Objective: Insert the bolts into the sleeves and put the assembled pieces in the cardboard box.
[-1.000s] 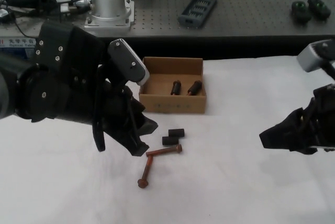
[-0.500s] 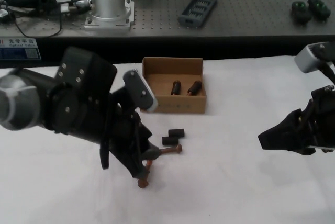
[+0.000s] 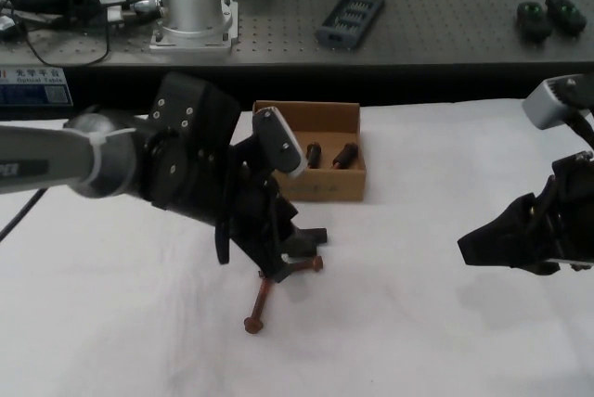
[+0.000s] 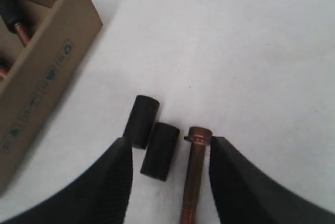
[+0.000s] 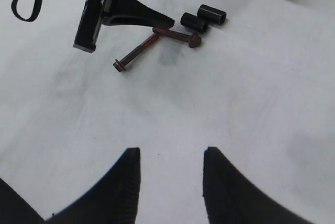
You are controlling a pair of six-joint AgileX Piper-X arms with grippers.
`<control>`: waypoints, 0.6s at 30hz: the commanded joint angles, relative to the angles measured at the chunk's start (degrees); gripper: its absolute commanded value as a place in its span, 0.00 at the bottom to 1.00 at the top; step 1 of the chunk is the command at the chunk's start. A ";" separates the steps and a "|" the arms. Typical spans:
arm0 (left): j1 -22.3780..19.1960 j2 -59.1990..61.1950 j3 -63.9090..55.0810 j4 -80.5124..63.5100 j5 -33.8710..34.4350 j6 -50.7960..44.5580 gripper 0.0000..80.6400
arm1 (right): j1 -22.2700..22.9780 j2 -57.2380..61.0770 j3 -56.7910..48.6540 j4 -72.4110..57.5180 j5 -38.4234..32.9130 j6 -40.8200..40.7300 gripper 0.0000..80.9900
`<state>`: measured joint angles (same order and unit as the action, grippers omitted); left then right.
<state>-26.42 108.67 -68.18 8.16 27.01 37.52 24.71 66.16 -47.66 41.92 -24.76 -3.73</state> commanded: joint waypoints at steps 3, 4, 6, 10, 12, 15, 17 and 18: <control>-0.27 1.29 -2.43 4.45 2.00 0.96 0.42 | 0.07 -0.23 0.03 -0.33 -0.60 -0.15 0.37; -0.27 1.41 -2.42 5.00 2.16 1.38 0.42 | 0.07 -0.23 0.03 -0.33 -0.60 -0.15 0.37; -0.27 1.39 -2.42 5.88 3.51 2.19 0.42 | 0.07 -0.23 0.03 -0.33 -0.60 -0.15 0.37; -0.27 1.53 -2.42 7.19 5.90 2.35 0.40 | 0.07 -0.23 0.03 -0.46 -0.62 -0.15 0.37; -0.27 1.52 -2.42 7.17 5.90 3.22 0.38 | 0.07 -0.23 0.03 -0.73 -0.62 -0.15 0.37; -0.27 1.52 -2.42 7.17 5.90 3.64 0.37 | 0.07 -0.23 0.03 -0.77 -0.62 -0.15 0.37; -0.27 1.74 -2.42 7.17 5.90 3.64 0.38 | 0.07 -0.23 0.03 -0.77 -0.62 -0.15 0.37; -0.27 1.87 -2.42 7.17 5.90 3.64 0.38 | 0.07 -0.23 0.03 -0.77 -0.62 -0.15 0.37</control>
<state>-26.42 109.99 -69.75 14.96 32.25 40.50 24.71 66.16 -47.66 41.78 -24.76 -3.73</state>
